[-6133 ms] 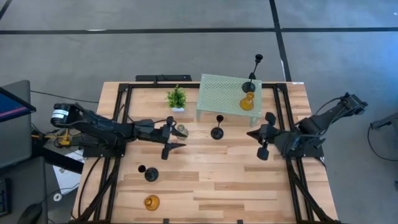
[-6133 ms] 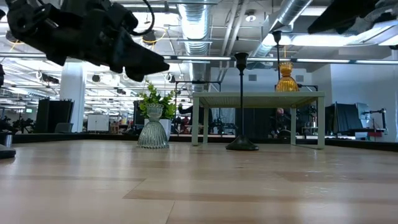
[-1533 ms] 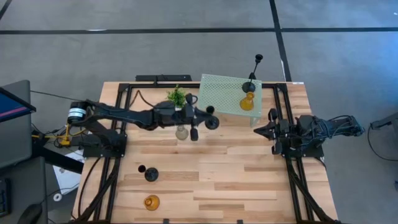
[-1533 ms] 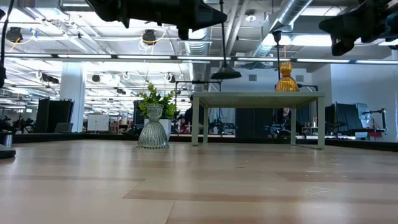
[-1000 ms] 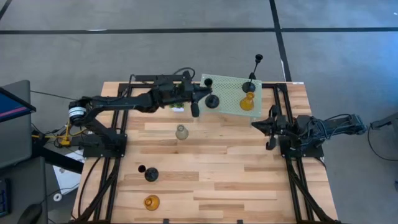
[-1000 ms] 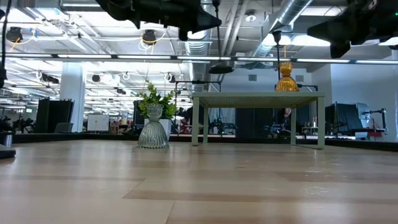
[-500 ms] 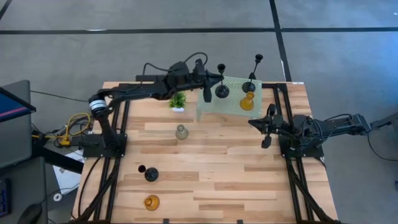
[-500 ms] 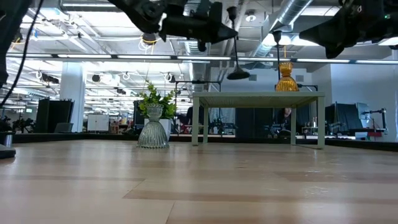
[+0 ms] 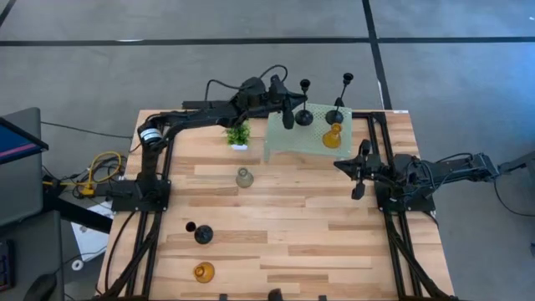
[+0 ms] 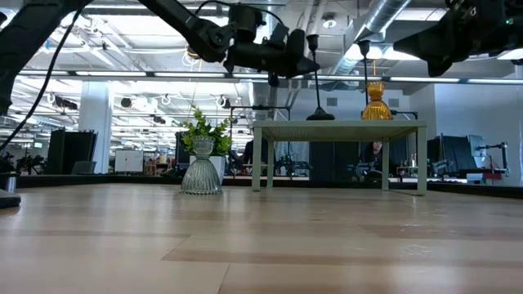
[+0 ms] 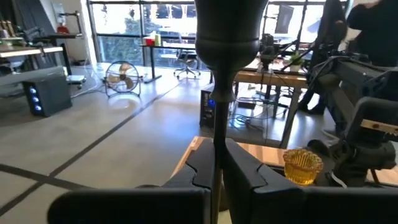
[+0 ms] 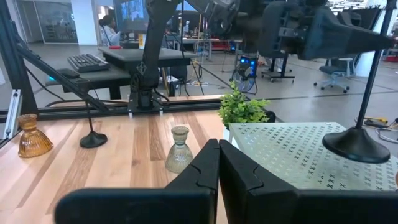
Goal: Pick & Place candle stick holders
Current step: Put the top right black metal candle holder on the shelf
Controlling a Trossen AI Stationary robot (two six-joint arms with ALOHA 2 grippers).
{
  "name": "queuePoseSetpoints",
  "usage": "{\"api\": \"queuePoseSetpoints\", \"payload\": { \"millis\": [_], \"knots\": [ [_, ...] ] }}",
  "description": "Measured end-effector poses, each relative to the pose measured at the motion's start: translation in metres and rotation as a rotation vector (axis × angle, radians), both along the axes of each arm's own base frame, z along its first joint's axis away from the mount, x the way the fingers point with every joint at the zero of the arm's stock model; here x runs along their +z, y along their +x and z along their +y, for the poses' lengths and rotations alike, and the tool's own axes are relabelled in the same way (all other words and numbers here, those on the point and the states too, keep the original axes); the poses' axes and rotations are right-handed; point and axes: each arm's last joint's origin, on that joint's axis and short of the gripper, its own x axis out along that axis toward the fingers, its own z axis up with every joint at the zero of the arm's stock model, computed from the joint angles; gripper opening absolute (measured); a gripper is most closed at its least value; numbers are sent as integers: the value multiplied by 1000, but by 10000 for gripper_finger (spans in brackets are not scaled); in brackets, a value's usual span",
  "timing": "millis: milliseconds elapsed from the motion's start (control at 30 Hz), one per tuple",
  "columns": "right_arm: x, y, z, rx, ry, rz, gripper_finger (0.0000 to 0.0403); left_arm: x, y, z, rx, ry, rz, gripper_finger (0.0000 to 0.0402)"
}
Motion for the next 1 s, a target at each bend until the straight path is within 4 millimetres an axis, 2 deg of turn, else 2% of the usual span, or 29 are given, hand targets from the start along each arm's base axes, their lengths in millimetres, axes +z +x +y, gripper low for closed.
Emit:
{"api": "queuePoseSetpoints", "payload": {
  "millis": [167, 1000],
  "knots": [
    [0, 0, 0, 0, -2, 1, 0, -8, 3, 4, 1, -18, 16, 12],
    [0, 0, 0, 0, -3, 2, 0, -8, 4, 4, 26, -24, 9, 35]
  ]
}}
